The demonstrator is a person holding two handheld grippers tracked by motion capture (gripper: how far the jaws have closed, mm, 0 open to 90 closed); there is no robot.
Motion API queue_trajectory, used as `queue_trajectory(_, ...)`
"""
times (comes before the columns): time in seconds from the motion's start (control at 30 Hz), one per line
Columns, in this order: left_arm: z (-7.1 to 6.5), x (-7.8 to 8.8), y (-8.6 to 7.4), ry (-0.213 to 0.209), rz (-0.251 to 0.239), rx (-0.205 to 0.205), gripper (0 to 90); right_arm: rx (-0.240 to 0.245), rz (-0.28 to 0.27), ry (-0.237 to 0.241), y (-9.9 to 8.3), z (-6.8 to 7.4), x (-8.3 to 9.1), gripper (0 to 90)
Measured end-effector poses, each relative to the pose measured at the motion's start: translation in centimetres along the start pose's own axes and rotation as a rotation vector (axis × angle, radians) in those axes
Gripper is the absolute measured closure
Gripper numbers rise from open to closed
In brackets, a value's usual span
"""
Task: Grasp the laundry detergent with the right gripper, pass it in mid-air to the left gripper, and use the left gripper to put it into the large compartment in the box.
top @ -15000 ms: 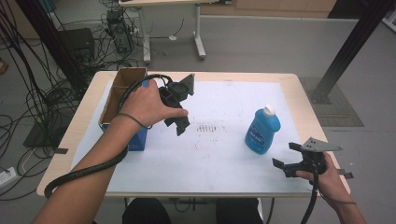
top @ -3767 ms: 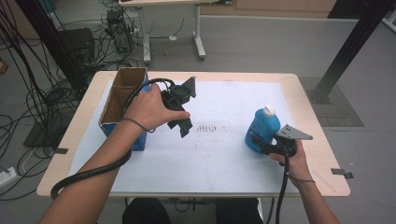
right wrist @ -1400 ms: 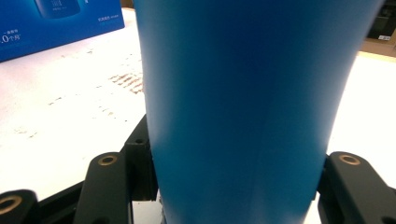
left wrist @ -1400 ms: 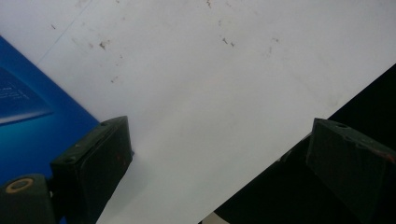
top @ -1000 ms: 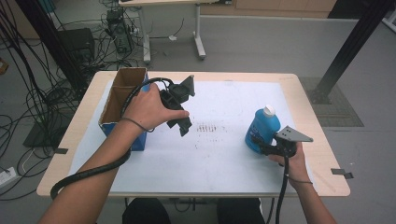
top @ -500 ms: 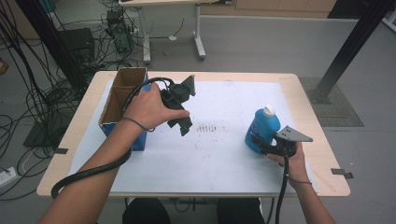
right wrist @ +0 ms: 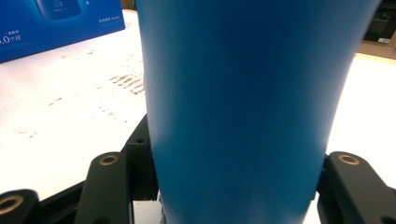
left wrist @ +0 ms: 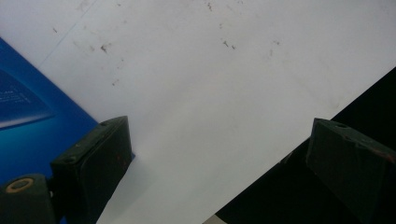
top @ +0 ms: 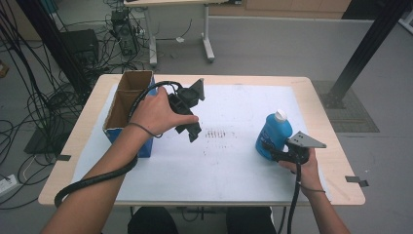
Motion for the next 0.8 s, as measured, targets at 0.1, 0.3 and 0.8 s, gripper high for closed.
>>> queue_trajectory(0.1,0.0,0.0,0.0,-0.002,-0.001,0.000,7.3,0.000,-0.003,-0.001,-0.1,0.0,0.0,42.1)
queue_trajectory(0.3,0.0,-0.1,-0.1,-0.004,-0.001,0.001,7.3,0.002,0.001,-0.001,0.0,0.0,0.0,42.4)
queue_trajectory(0.8,-0.2,1.0,-0.6,-0.008,-0.036,-0.045,7.4,0.004,0.007,0.020,0.6,-0.2,0.4,42.7)
Point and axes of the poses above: each handheld gripper's, and its own axes: x roughly backward along the jaws, y roughly out of its top, z roughly to its left, the point moved 2 cm from there along -x, roughly forward along the jaws, and after that the axes turned 2 degrees about y, right-handed, at the moved point
